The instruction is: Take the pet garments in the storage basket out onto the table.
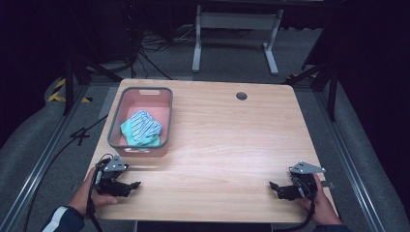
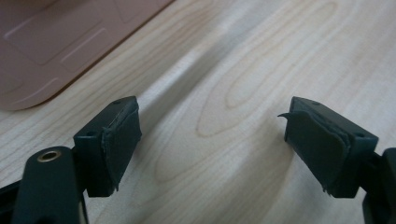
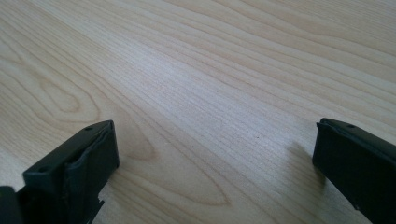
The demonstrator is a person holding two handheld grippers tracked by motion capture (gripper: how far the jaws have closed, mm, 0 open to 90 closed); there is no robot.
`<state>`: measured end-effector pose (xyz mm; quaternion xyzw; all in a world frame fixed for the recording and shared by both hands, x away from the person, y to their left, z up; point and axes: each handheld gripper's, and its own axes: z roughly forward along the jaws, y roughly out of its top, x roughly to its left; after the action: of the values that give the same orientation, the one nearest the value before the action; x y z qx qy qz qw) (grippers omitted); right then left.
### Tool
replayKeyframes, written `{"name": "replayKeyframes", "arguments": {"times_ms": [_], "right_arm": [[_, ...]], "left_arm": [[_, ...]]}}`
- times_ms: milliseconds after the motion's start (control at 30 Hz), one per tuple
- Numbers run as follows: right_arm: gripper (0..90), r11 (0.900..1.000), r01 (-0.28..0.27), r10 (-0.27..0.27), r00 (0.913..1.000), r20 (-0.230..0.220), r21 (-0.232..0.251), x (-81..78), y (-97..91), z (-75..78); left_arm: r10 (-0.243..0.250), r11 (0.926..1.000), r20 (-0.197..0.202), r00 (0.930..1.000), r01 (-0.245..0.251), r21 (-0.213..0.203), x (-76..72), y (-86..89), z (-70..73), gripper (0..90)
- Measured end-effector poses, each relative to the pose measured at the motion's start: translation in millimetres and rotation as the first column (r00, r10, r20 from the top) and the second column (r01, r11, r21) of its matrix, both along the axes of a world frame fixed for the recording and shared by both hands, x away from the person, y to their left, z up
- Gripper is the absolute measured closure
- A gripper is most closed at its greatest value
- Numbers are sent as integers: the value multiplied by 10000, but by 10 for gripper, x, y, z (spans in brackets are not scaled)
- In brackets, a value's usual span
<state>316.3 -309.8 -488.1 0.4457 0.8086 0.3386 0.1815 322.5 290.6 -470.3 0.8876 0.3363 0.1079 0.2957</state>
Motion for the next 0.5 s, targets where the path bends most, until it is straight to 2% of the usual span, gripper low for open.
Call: {"name": "replayKeyframes", "arguments": {"times_ms": [133, 200, 500], "right_arm": [[6, 10000, 0, 0, 10000, -3, -1, 0, 0, 0], [6, 10000, -1, 1, 10000, -3, -1, 0, 0, 0], [6, 10000, 3, -3, 10000, -9, -11, -1, 0, 1]], "left_arm": [[49, 9995, 253, 9997, -41, -326, -29, 52, 58, 207], [106, 9994, 420, 9991, -93, -325, -42, 73, 100, 208], [379, 9981, 687, 9969, -344, -521, -71, 150, 233, 198]]}}
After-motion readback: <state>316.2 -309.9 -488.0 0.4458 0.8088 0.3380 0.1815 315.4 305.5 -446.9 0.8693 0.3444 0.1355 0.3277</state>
